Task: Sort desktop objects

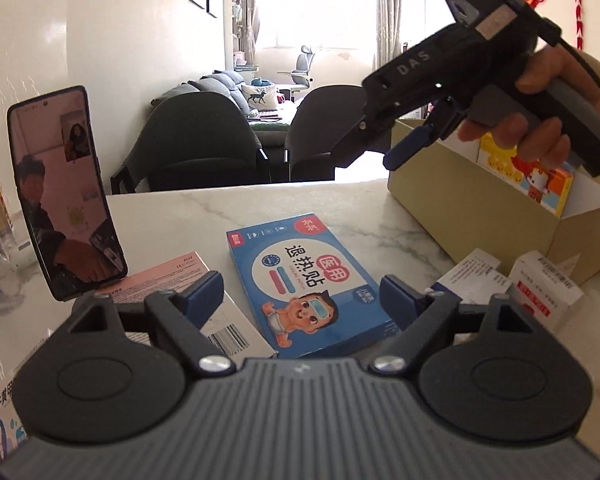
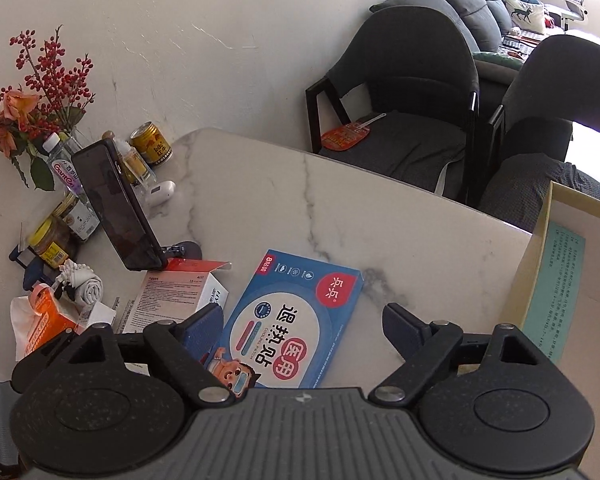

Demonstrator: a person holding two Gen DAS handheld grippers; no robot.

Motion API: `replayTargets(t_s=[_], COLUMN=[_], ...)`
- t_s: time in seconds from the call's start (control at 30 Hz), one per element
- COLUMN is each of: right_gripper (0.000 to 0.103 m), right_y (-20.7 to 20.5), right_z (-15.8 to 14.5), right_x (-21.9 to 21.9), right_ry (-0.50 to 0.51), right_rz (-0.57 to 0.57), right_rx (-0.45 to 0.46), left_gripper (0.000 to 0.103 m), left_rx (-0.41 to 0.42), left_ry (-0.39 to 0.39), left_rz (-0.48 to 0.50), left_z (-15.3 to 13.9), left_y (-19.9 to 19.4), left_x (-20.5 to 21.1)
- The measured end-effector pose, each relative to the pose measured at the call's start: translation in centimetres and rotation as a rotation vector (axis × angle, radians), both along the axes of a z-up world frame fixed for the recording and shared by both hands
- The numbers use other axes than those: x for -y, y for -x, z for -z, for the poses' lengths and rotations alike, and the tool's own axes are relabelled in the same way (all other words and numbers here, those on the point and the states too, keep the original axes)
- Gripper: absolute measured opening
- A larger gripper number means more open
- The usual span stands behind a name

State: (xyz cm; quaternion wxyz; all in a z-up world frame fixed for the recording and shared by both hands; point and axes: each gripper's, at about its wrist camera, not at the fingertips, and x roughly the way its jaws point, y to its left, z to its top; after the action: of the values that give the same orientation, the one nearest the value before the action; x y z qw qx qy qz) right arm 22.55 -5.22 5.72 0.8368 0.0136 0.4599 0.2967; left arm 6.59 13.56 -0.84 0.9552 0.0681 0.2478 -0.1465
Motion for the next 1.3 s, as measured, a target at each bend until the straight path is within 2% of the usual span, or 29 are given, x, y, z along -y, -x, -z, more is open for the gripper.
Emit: replayTargets(t_s=[0.23,0.43,0.73,0.9,1.1,1.3], right_gripper=[0.082,0.076,0.073,0.054,0.053,0.052], right_y=[-3.8,-6.7,-9.7,-10.3,-10.6,-10.8], right_z=[2.7,5.0,7.1,7.6,8.2,8.4], right_x=[-2.1,-3.1,-4.5,-5.4,-6.1,-6.0], right_ry=[0.062,0.100,0.148,0.097,0.090,0.075], right_rz=[0.026,0.092,0.159,0.107,0.066,0.054], right_rx=[-0.079,-0.133,-0.154,-0.176,-0.192,-0.211], left_gripper=[0.078,0.078,0.079,0.079,0.079,0.082], left_rx=[0.025,0.074,0.088,0.074,0.048,0.060], left_ry=[-0.188,-0.343,-0.380,-0.410,-0.478,-0.488], left_rz=[0.031,0.063,0.084,0.116,0.143,0.129], left_z=[2.0,3.6,3.6,3.8,5.0,5.4], left_y=[0.1,0.3,0.3,0.6,0.6,0.7], left_x=[1.2,2.4,2.7,2.6,3.4,3.8])
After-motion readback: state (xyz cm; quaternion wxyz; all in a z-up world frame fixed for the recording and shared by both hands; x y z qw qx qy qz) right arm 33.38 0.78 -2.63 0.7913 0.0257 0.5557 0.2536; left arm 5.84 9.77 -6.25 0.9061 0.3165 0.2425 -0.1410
